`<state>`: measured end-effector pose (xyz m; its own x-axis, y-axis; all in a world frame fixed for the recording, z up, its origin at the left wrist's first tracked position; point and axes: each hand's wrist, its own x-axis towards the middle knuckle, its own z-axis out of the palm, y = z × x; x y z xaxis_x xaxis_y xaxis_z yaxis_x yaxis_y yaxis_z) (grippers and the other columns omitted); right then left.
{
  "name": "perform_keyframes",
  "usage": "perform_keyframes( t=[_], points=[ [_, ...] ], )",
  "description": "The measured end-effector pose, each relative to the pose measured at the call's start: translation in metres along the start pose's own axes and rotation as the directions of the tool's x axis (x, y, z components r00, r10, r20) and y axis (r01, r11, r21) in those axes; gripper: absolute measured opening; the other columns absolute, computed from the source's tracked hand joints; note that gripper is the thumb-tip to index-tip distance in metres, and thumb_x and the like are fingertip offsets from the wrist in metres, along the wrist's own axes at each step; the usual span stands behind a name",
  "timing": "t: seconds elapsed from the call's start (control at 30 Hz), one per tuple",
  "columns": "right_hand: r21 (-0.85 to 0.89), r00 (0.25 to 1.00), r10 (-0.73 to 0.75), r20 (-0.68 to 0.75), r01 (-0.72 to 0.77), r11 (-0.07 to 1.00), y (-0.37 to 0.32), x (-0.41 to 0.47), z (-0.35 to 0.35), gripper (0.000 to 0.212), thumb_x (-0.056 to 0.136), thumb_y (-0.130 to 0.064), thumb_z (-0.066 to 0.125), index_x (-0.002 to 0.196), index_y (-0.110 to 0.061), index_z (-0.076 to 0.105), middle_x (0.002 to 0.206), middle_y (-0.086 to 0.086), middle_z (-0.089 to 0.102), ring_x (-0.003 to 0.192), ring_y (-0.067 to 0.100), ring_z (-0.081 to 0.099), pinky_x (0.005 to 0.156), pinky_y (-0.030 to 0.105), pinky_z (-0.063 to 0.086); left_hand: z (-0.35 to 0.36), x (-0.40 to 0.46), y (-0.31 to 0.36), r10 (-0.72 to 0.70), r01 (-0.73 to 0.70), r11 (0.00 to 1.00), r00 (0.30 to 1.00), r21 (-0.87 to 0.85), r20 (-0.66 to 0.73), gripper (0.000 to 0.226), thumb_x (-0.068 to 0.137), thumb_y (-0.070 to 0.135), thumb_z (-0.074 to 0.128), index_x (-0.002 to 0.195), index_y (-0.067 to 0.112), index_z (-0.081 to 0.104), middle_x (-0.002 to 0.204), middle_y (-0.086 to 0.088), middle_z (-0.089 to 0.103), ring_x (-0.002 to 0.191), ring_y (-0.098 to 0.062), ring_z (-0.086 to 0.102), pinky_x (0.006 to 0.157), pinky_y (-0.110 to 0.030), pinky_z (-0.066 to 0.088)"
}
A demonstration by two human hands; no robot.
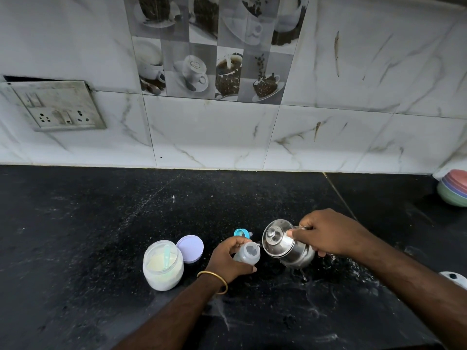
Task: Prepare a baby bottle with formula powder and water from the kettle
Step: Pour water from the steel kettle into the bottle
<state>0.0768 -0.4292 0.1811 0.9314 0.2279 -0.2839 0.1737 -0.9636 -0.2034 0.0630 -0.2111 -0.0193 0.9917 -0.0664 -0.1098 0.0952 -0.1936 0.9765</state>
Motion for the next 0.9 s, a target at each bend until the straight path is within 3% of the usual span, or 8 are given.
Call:
perform_keyframes(
  t=[0.4, 0.9],
  points=[
    [-0.003, 1.000, 0.008, -0.007, -0.008, 1.000, 0.0006, 0.0002, -0.0002, 0.051, 0.087, -0.065, 0.057, 0.059, -0.023, 0.058, 0.064, 0.005, 0.074, 0.057, 0.013, 0.072, 0.072, 0.041, 0.061, 0.0013, 0.0000, -0.0025, -0.010, 0.010, 1.000, 1.000, -0.003, -0.003, 0.061, 0.048, 0.015, 0.093, 0.101, 0.029, 0.068, 0.106, 0.010, 0.074, 0.101, -0.007, 0.068, 0.097, -0.032, 0.054],
    [0.000, 1.000, 0.001, -0.006, -0.001, 1.000, 0.0037, 0.0006, 0.0007, 0.051, 0.086, -0.066, 0.057, 0.059, -0.023, 0.059, 0.062, 0.004, 0.073, 0.056, 0.014, 0.072, 0.072, 0.042, 0.061, 0.0015, -0.0008, -0.0006, -0.007, 0.007, 1.000, 1.000, -0.002, 0.021, 0.061, 0.050, 0.010, 0.093, 0.102, 0.027, 0.068, 0.105, 0.010, 0.074, 0.099, -0.007, 0.069, 0.094, -0.027, 0.055]
  ],
)
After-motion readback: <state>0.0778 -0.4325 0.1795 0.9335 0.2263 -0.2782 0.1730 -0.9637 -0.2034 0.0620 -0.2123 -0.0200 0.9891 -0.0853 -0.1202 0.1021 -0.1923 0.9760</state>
